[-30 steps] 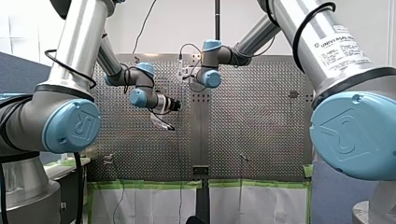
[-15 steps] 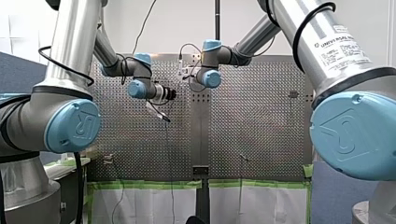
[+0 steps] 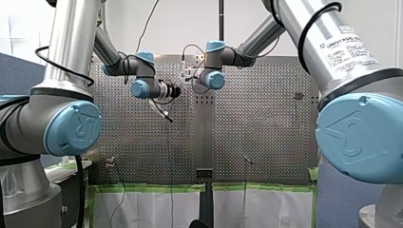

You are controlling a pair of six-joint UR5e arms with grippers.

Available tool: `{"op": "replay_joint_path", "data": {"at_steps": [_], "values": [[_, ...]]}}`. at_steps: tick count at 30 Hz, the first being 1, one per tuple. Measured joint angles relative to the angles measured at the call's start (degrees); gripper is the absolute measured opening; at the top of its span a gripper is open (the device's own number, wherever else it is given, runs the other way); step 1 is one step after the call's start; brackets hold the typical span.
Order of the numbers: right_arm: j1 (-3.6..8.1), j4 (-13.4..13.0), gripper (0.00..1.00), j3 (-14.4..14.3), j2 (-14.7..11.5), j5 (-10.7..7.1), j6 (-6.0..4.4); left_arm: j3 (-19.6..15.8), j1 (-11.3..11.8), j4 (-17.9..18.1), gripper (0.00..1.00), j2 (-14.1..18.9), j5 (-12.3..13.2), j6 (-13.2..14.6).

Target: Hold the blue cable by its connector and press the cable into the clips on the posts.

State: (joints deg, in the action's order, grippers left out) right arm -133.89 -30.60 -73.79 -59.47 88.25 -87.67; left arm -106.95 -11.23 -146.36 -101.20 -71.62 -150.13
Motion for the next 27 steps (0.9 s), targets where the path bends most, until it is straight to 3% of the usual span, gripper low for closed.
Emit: {"op": "replay_joint_path", "data": {"at_steps": [5, 11, 27], "values": [[-0.04, 0.0, 0.00, 0.0, 0.0, -0.01, -0.02, -0.3, 0.2, 2.3, 0.01, 0.0, -0.2, -1.7], [0.14, 0.2, 0.00, 0.0, 0.0, -0.04, -0.05, -0.9, 0.9, 5.1, 0.01, 0.0, -2.2, -3.2], [0.09, 0.4, 0.00, 0.0, 0.0, -0.14, -0.05, -3.6, 2.0, 5.3, 0.01, 1.1, -10.4, 4.0]]}}
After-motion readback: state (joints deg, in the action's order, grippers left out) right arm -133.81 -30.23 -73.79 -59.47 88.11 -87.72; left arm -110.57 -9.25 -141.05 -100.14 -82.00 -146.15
